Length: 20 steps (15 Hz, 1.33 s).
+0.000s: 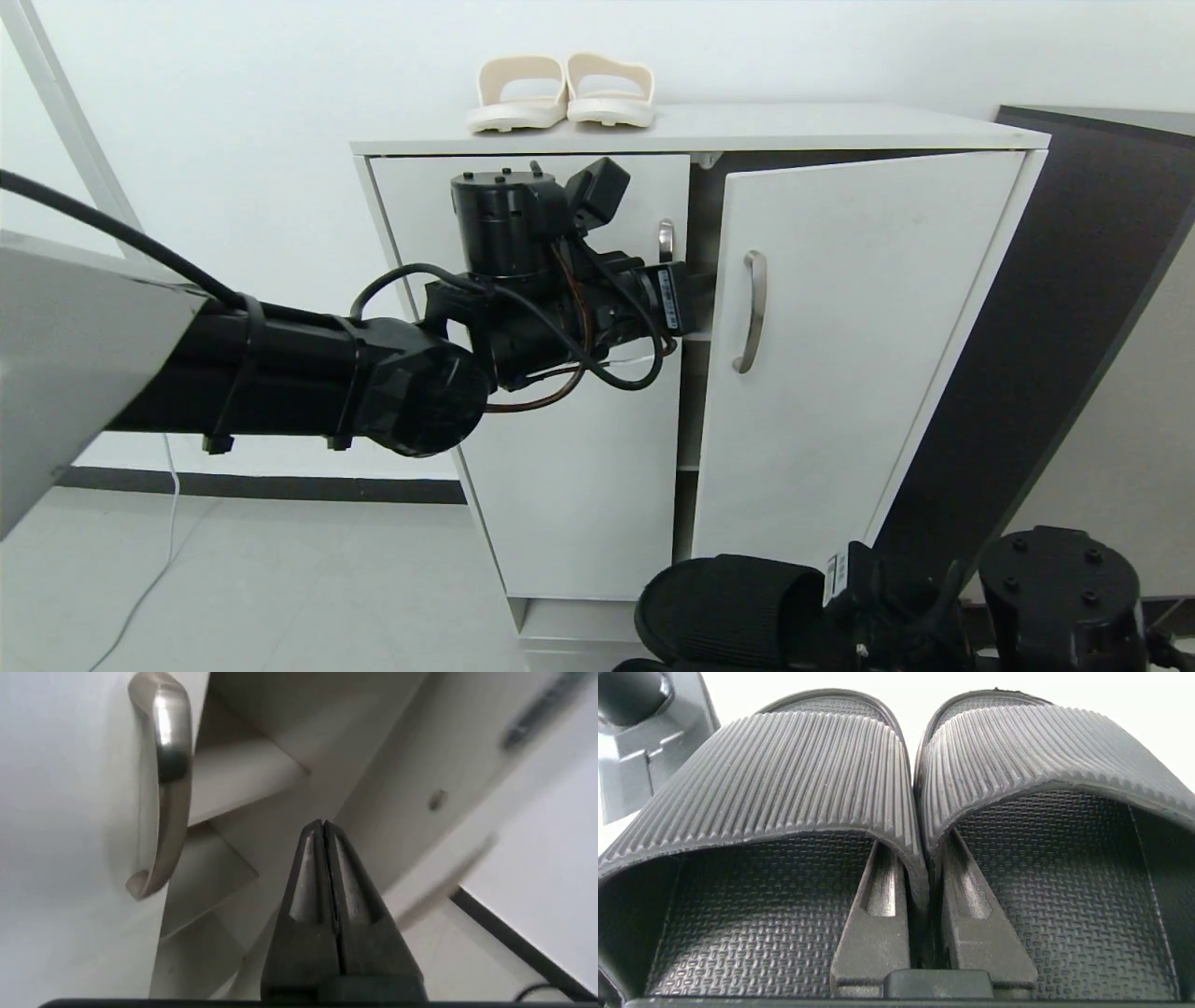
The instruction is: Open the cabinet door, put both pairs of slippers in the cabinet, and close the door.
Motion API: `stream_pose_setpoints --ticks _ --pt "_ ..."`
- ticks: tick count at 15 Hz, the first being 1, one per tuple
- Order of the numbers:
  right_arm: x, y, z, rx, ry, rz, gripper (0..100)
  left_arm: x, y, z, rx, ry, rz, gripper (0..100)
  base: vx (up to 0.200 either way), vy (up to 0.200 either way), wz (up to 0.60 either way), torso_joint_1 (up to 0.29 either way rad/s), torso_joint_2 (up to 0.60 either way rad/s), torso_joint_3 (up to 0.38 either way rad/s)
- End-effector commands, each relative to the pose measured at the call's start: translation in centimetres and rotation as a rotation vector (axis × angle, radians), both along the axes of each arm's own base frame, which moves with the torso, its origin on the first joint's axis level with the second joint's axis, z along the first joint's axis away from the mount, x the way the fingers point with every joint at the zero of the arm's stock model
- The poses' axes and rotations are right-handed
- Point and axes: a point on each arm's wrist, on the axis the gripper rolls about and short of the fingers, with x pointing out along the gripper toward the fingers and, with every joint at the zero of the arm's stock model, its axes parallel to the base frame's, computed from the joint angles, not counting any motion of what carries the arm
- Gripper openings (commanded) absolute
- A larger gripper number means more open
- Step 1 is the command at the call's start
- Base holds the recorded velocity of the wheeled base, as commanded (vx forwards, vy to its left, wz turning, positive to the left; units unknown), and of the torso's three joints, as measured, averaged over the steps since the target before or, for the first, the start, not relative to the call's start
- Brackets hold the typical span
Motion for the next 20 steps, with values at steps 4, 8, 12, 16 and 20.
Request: stream_pose_setpoints --ticks 4,8,12,16,20 --pt "-1.4 0.3 -0.7 -0.026 0.025 0.056 0 0.9 -0.7 -0.8 -0.015 0.032 0.003 0 -0.050 0.000 0.00 0.002 0.00 0.001" --pt "-3.2 0.6 -0.6 -0.024 0.023 0.131 0 -1.9 -3.1 -1.3 -0.033 0.015 -0.038 0 -0.200 0.000 0.00 0.002 0.01 0.002" --pt "-4.8 0.7 -0.5 -0.022 0.013 0.199 0 -4.3 -5.5 -1.7 -0.039 -0.013 -0.111 0 -0.200 0.000 0.00 0.002 0.00 0.002" --pt "-4.8 0.5 -0.6 -0.026 0.013 0.194 0 -4.0 -5.3 -1.7 -0.039 -0.015 -0.102 0 -0.050 0.000 0.00 -0.002 0.00 0.001" --pt "-2.7 0.7 -0.7 -0.027 0.025 0.107 0 -3.1 -2.5 -0.6 -0.049 -0.028 -0.008 0 0.000 0.000 0.00 0.000 0.00 0.000"
